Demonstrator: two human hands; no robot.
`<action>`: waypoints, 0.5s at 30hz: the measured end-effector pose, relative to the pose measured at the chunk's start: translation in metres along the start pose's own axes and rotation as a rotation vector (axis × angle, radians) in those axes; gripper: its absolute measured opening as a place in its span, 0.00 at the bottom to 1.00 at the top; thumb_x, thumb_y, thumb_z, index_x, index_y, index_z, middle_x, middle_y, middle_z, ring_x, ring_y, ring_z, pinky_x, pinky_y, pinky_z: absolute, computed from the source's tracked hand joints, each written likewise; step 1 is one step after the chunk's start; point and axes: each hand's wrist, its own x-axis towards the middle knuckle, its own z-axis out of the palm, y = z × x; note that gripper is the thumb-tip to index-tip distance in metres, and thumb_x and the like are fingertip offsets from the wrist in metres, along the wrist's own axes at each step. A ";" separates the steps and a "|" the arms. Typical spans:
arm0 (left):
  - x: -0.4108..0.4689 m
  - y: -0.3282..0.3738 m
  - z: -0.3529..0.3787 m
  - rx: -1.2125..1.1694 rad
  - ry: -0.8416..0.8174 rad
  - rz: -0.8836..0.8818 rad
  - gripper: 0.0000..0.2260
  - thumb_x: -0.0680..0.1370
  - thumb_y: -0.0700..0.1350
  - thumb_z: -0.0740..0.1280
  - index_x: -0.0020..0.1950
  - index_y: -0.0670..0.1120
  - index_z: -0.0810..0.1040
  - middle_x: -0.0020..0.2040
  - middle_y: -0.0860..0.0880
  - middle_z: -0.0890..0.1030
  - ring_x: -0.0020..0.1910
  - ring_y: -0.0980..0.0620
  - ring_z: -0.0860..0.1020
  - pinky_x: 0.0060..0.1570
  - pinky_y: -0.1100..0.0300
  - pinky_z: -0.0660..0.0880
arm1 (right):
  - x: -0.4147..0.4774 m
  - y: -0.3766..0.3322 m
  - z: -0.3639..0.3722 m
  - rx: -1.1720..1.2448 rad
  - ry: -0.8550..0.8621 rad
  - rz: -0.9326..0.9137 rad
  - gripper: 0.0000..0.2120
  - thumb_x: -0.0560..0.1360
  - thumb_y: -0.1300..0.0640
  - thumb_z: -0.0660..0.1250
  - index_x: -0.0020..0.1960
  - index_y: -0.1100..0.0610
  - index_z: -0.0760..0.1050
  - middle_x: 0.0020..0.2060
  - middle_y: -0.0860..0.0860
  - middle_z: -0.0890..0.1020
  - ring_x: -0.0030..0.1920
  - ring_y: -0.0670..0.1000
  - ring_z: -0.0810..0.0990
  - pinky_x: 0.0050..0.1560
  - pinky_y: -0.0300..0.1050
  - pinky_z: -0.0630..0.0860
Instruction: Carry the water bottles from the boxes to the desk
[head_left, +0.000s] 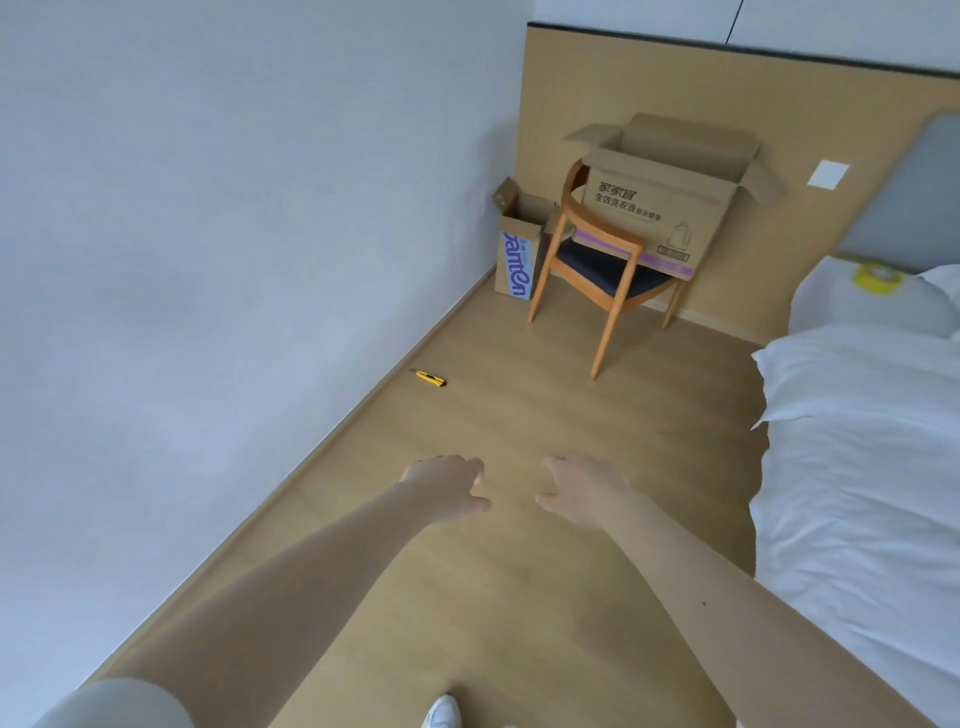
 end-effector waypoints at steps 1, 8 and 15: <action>0.016 -0.007 -0.009 0.013 -0.005 0.011 0.20 0.80 0.56 0.60 0.70 0.50 0.67 0.66 0.49 0.72 0.65 0.48 0.70 0.53 0.56 0.67 | 0.015 -0.001 -0.008 0.015 0.007 0.009 0.25 0.81 0.46 0.58 0.74 0.55 0.61 0.69 0.54 0.71 0.69 0.56 0.69 0.65 0.53 0.70; 0.104 -0.012 -0.055 0.065 -0.071 0.106 0.20 0.80 0.55 0.60 0.70 0.49 0.67 0.66 0.48 0.72 0.66 0.46 0.70 0.60 0.54 0.68 | 0.076 0.025 -0.044 0.080 -0.017 0.099 0.25 0.81 0.45 0.58 0.74 0.55 0.61 0.69 0.53 0.70 0.68 0.56 0.70 0.64 0.52 0.70; 0.183 0.021 -0.082 0.128 -0.118 0.166 0.20 0.80 0.54 0.60 0.70 0.48 0.67 0.65 0.47 0.73 0.65 0.46 0.70 0.60 0.54 0.67 | 0.129 0.086 -0.064 0.130 -0.029 0.159 0.26 0.80 0.45 0.59 0.74 0.55 0.62 0.69 0.54 0.71 0.67 0.56 0.71 0.62 0.51 0.71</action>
